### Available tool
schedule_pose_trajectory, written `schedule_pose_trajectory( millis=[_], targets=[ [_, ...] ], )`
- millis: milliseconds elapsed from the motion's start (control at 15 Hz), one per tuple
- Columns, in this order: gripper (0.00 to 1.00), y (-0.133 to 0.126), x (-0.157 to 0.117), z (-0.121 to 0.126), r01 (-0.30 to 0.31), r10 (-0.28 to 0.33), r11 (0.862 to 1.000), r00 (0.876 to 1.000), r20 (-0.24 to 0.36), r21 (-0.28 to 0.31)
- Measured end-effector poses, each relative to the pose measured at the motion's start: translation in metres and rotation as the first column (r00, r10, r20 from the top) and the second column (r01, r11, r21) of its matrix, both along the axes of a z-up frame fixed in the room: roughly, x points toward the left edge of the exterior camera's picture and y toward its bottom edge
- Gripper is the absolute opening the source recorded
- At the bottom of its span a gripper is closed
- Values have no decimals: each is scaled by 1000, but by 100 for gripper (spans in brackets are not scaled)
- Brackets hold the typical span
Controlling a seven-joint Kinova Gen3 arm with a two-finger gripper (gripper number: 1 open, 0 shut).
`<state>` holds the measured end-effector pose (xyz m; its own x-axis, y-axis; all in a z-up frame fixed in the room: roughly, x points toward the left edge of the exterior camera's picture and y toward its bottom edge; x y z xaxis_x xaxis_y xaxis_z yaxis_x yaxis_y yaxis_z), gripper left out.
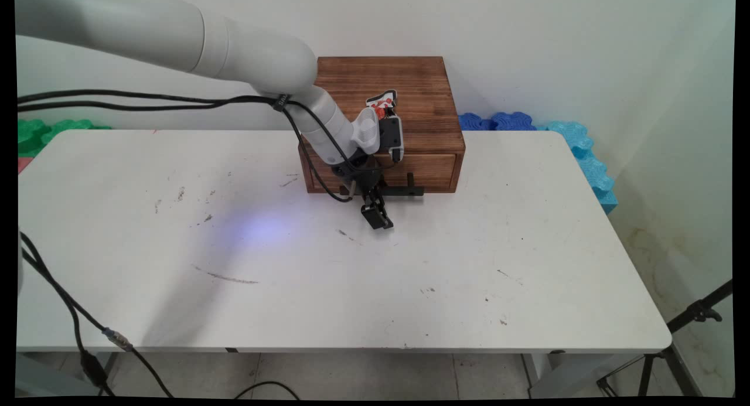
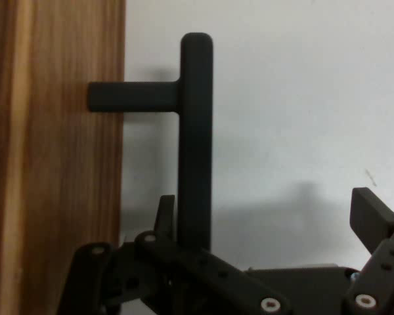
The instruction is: Open the drawer
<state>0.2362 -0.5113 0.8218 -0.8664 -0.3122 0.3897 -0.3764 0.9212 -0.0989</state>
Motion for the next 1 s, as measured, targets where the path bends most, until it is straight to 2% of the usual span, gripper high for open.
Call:
schedule_pose_trajectory(
  millis=[333,1000],
  targets=[
    [100,10,-7,-2,9,-9,1000,1000,-5,14],
    [100,51,-17,1,30,-30,999,1000,-8,42]
  ],
)
